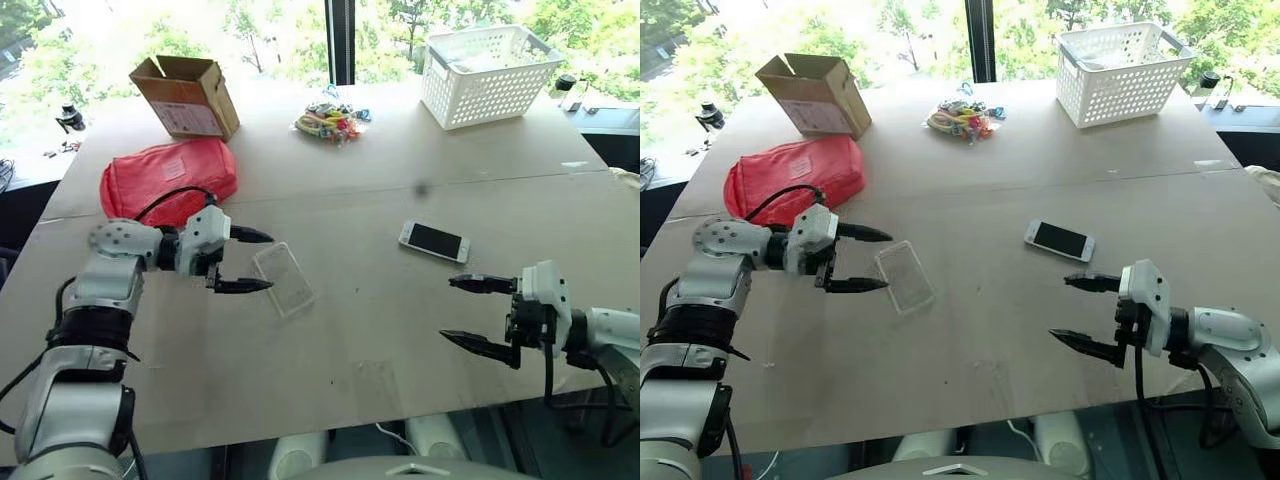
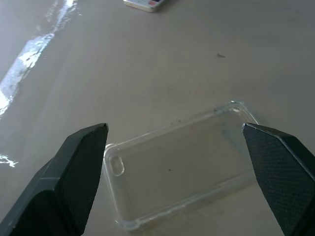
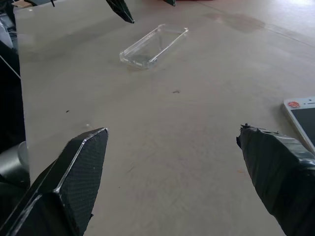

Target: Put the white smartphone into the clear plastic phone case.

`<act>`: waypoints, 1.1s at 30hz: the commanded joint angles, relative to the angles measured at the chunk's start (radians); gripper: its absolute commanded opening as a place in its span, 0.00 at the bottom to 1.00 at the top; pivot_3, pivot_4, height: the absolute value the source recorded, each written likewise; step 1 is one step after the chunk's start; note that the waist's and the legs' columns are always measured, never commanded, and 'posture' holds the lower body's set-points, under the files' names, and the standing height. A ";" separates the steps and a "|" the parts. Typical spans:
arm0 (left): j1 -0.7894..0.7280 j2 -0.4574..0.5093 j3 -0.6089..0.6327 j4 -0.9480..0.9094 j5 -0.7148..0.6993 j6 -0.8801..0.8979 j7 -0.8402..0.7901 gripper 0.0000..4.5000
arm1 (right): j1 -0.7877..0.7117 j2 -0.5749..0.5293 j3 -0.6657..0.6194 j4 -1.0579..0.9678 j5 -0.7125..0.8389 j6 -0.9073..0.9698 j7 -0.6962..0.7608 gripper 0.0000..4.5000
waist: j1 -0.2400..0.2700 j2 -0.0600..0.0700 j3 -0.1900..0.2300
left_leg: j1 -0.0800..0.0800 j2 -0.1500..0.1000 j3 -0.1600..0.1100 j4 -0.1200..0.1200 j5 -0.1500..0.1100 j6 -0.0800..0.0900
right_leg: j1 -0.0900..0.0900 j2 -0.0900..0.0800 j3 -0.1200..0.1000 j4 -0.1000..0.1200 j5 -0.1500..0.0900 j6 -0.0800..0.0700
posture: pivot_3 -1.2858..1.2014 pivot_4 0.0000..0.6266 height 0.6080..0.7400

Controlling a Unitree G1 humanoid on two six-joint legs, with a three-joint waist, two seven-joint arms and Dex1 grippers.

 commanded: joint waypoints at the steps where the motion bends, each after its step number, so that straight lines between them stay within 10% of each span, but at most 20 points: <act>1: -0.014 0.044 -0.085 0.015 0.024 -0.076 -0.024 0.99 | 0.004 0.002 -0.008 -0.023 -0.004 -0.026 0.005 1.00 | 0.002 0.000 0.000 | 0.000 0.000 0.000 0.000 0.000 0.000 | 0.000 0.000 0.000 0.000 0.000 0.000 | 0.52 0.24 1.00; 13: -0.085 -0.094 -0.205 0.132 0.088 -0.220 -0.024 0.99 | 0.069 0.025 -0.024 -0.085 -0.003 -0.027 -0.046 1.00 | 0.018 0.000 0.000 | -0.002 0.000 0.000 0.002 0.000 0.000 | 0.000 0.000 -0.001 0.000 0.000 0.000 | 0.52 0.24 1.00; 25: -0.107 -0.061 -0.258 0.132 0.092 -0.168 -0.024 0.00 | 0.039 0.029 -0.027 -0.082 -0.005 -0.028 -0.069 1.00 | 0.026 0.002 -0.002 | 0.000 0.000 -0.001 0.004 0.000 0.000 | 0.001 0.000 -0.001 0.001 0.000 0.000 | 0.52 0.24 1.00; 33: -0.062 -0.138 -0.216 -0.008 0.045 0.004 0.015 0.00 | 0.031 0.022 -0.031 -0.083 -0.003 -0.023 -0.066 1.00 | 0.030 0.003 -0.002 | -0.001 0.000 -0.001 0.005 0.000 0.000 | 0.001 0.000 -0.001 0.001 0.000 0.000 | 0.52 0.24 1.00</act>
